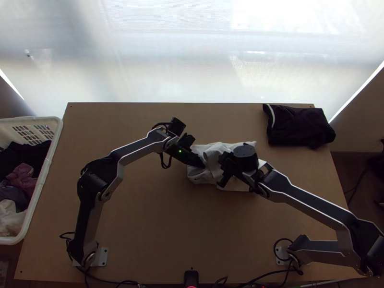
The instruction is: Fold the t-shirt
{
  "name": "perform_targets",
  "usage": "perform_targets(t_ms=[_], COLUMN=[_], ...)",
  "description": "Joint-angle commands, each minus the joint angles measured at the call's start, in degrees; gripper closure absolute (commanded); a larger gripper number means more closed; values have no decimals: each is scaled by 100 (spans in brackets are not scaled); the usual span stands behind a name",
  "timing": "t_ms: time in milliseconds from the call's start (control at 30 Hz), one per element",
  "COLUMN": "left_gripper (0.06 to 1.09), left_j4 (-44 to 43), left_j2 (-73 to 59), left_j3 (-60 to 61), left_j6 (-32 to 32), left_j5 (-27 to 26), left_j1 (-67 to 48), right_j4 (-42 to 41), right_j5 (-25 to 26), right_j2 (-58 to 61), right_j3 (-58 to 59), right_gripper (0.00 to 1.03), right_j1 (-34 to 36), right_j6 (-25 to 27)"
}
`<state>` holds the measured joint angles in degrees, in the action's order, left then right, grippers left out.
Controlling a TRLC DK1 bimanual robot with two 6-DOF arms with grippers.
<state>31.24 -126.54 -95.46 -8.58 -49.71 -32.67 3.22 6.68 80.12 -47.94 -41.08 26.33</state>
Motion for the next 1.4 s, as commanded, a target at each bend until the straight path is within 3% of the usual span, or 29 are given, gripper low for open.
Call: perform_targets(t_ms=[0, 600, 667, 1033, 1367], left_gripper=[105, 105, 105, 105, 105], left_j4=[-75, -180, -180, -171, -171], left_j2=[-222, -292, -283, -239, -257], left_j3=[-25, -52, -52, -52, -43], left_j6=[-21, -30, -39, -56, -30], left_j5=[111, 375, 375, 401, 480], left_j1=[15, -38, -38, -56, -100], right_j4=[56, -191, -525, -753, -243], right_j5=[0, -246, -246, -501, -510], right_j2=[39, 1155, 1252, 1639, 356], right_j3=[-119, -576, -400, -92, 444], right_gripper=[100, 100, 100, 100, 100], right_j1=[21, -401, -243, 1014, 1884], right_j6=[-93, -752, -664, 22, 364])
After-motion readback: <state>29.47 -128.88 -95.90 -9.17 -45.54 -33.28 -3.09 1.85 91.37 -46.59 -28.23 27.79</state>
